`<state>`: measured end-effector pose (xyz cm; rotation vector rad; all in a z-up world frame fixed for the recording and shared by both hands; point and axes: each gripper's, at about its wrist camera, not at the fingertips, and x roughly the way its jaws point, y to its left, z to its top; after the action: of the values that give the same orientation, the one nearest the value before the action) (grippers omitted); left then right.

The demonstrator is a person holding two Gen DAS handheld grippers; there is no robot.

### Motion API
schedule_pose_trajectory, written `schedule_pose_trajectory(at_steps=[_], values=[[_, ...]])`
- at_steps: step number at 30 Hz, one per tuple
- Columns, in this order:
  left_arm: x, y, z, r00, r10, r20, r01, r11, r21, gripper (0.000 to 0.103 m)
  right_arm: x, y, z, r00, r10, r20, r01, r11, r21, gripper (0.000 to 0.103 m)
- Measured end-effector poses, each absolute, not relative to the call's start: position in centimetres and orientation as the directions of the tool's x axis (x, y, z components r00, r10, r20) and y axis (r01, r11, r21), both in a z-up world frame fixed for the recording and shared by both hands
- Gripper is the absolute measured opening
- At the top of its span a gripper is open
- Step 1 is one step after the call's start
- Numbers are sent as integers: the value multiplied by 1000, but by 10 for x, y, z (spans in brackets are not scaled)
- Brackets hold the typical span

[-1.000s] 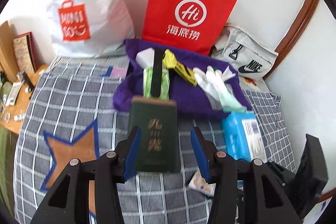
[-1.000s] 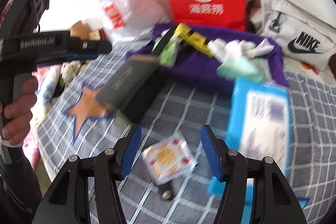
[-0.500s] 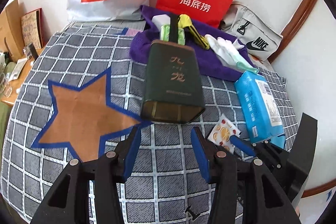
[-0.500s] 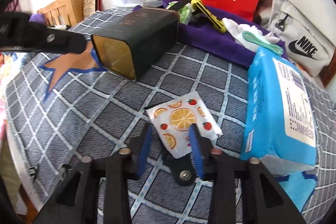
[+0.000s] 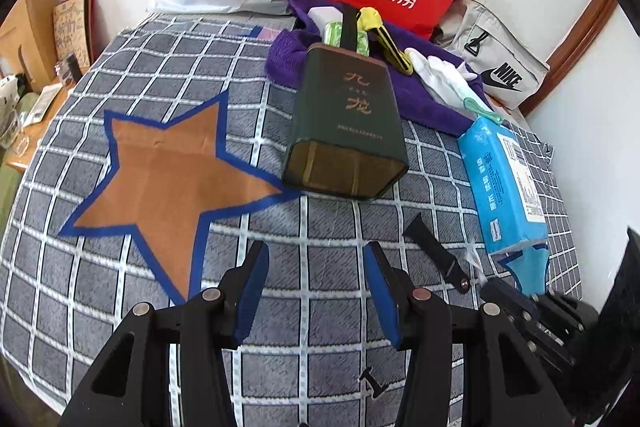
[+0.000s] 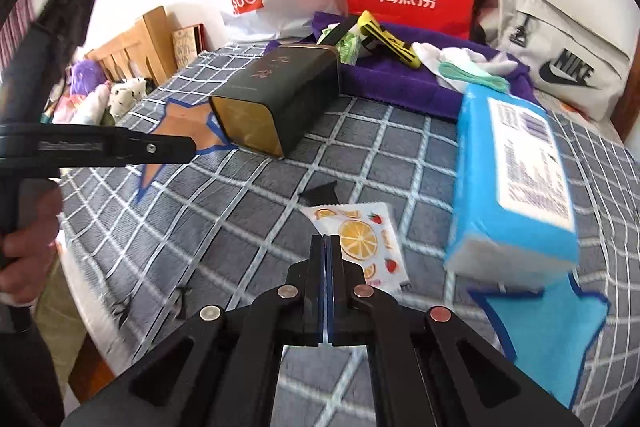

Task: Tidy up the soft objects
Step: 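Move back and grasp the orange-print sachet with the right gripper, then hold the sachet in the right gripper while the left gripper grasps the black strap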

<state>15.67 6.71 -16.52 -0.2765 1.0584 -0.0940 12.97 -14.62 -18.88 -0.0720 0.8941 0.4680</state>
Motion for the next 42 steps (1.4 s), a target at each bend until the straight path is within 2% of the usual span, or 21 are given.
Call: schedule_pose_trajectory(at_steps=[7,10,12,13,14,20,26,27,28,29,32,37,38,42], values=[[142,56,-167,477,-201,-856,-59,964,-259,47,94,-185,-200,535,295,-792,-361,927,101,1],[138,50,-169,469,-201,-860,-60,964,-258,47,89,-200,-212,523,273,-808,-331,938,102,5],[136,45,-170,464,-200,-863,-56,966,-254,47,87,-208,-219,522,273,-808,-315,942,115,20],[135,42,-170,462,-199,-864,-53,967,-251,47,86,-211,-220,528,272,-804,-310,944,116,40],[134,40,-171,459,-200,-866,-50,967,-249,47,84,-215,-220,545,269,-794,-302,947,113,56],[130,29,-175,443,-200,-874,-31,971,-237,47,89,-229,-226,585,263,-767,-277,954,115,76],[131,21,-179,428,-218,-877,-16,969,-248,47,103,-225,-234,584,253,-771,-252,960,124,80],[132,19,-180,424,-220,-879,-13,968,-249,47,104,-224,-234,591,244,-769,-248,962,115,79],[133,18,-181,420,-220,-881,-13,969,-248,47,104,-222,-235,603,226,-765,-238,966,97,74],[134,17,-182,417,-219,-882,-14,969,-247,47,104,-220,-236,617,188,-764,-222,973,60,60],[136,12,-185,405,-216,-889,-13,970,-242,47,101,-215,-235,626,167,-762,-253,968,4,52],[140,-1,-187,394,-227,-890,6,969,-245,47,95,-220,-235,633,178,-754,-270,963,1,39],[141,-4,-187,394,-230,-890,12,969,-246,47,94,-221,-234,635,176,-752,-271,963,-3,29],[146,-18,-189,386,-242,-890,30,968,-250,47,95,-233,-232,618,195,-761,-261,965,35,15]])
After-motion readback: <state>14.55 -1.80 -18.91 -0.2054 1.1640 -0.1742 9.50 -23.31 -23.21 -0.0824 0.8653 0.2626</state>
